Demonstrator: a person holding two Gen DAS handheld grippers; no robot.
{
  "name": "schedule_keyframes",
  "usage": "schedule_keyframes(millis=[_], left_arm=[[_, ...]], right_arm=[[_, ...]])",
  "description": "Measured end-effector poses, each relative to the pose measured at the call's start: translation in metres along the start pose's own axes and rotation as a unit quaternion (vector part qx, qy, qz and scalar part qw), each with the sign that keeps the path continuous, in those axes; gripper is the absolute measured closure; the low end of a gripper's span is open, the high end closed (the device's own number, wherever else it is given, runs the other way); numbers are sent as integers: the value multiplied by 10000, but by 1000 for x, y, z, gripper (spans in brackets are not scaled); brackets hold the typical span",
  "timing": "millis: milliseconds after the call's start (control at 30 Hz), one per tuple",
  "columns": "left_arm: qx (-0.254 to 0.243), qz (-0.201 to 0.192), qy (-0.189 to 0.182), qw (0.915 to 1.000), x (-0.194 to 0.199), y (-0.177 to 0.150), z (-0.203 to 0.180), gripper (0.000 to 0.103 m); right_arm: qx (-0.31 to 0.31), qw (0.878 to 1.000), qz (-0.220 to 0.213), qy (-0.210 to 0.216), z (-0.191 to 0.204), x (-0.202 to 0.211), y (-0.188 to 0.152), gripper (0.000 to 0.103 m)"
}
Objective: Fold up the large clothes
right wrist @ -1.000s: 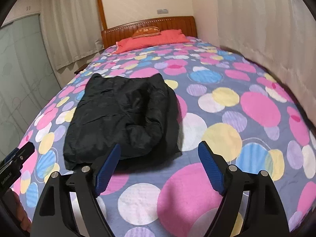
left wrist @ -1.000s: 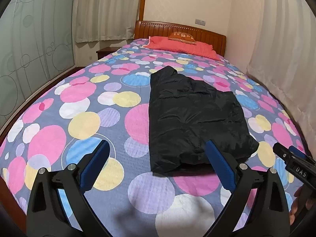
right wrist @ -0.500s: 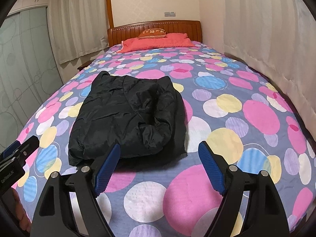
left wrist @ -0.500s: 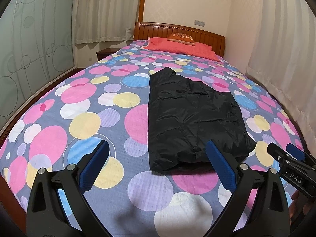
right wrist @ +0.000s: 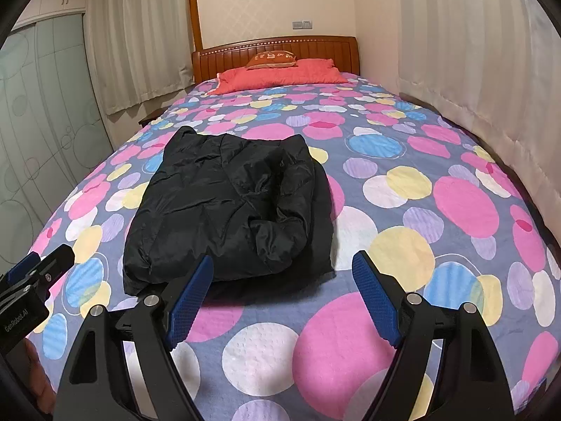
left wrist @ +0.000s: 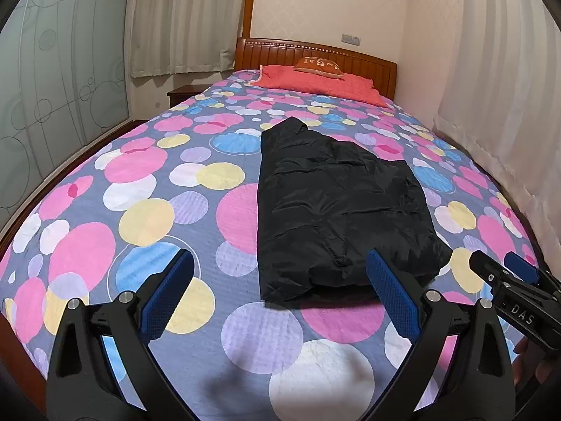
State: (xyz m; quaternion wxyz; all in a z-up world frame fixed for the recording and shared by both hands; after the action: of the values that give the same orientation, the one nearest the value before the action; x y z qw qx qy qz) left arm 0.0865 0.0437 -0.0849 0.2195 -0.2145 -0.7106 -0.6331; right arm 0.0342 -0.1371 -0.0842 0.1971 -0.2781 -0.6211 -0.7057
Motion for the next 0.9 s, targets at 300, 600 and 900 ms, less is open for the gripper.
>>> schedule_keyframes(millis=[300,600,900], left_arm=[[-24,18,-13,10000,-1,-1,-3,5],[-32,31,-20,10000,-1,-2,-4,5],[-27,39,-43,10000,-2,-3,-6,5]], right_arm=[[0,10000,-1,1,1,0,0,23],[2,10000,-1,0,2,0,-1,23],[5,10000,-3,-7,3,0,-1,23]])
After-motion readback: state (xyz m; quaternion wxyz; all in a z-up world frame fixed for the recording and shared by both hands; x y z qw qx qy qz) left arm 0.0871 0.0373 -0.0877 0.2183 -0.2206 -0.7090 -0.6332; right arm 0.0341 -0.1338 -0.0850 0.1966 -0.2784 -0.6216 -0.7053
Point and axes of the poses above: each gripper's, at about its wrist camera, not at the fingertips, and x roughly against the way its jaws point, z to its left, y to its top, the point moved 8 cm from there along -x, roughly the way its jaws point
